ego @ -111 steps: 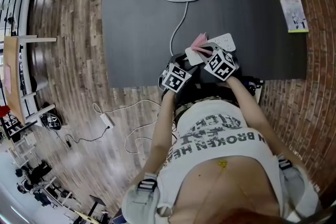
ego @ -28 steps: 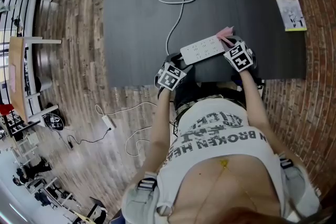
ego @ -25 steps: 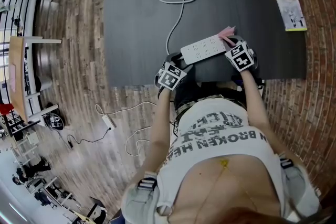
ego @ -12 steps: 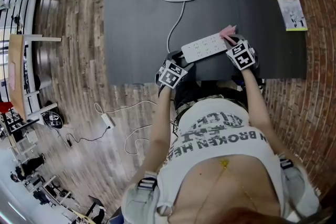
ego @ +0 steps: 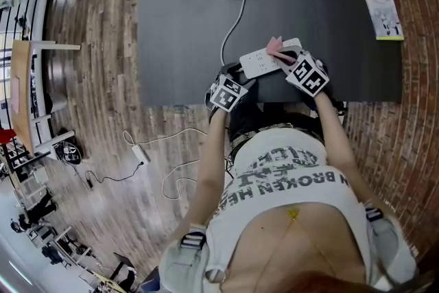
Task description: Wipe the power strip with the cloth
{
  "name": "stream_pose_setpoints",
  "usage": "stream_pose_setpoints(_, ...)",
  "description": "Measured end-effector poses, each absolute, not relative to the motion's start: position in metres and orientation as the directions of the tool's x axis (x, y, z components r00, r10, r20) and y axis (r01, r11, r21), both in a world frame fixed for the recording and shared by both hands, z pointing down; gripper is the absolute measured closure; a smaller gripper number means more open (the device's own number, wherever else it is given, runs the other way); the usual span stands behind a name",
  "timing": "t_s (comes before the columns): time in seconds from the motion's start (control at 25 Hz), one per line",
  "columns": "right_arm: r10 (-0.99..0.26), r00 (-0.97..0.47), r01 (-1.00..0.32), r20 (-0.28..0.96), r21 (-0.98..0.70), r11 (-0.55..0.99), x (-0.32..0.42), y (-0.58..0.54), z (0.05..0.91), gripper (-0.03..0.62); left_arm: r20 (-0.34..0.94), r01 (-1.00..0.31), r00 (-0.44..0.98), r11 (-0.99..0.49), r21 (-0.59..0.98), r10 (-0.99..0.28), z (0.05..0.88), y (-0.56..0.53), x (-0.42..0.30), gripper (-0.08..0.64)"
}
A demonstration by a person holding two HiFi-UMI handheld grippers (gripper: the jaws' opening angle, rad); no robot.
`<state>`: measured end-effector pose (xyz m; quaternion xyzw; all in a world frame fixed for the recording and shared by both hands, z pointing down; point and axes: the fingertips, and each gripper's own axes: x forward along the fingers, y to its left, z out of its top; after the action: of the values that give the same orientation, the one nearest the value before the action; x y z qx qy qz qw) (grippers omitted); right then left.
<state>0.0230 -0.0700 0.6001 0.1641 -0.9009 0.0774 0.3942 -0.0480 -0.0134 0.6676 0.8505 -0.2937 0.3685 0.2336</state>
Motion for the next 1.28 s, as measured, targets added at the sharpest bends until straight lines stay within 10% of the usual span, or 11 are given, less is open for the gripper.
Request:
stream_pose_setpoints(0.52,0.065,-0.644,0.003,0.762,-0.082,0.997,-0.065,-0.002,0.619,0.575,0.756,-0.666,0.562,-0.726,0.173,-0.336,0.681,-0.014,-0.048,0.277)
stream_pose_setpoints(1.28,0.048,-0.583,0.041,0.811,-0.029,0.999,-0.059,0.002,0.634,0.575,0.758,-0.667,0.559,-0.725,0.17,-0.336,0.681,-0.013,-0.049,0.276)
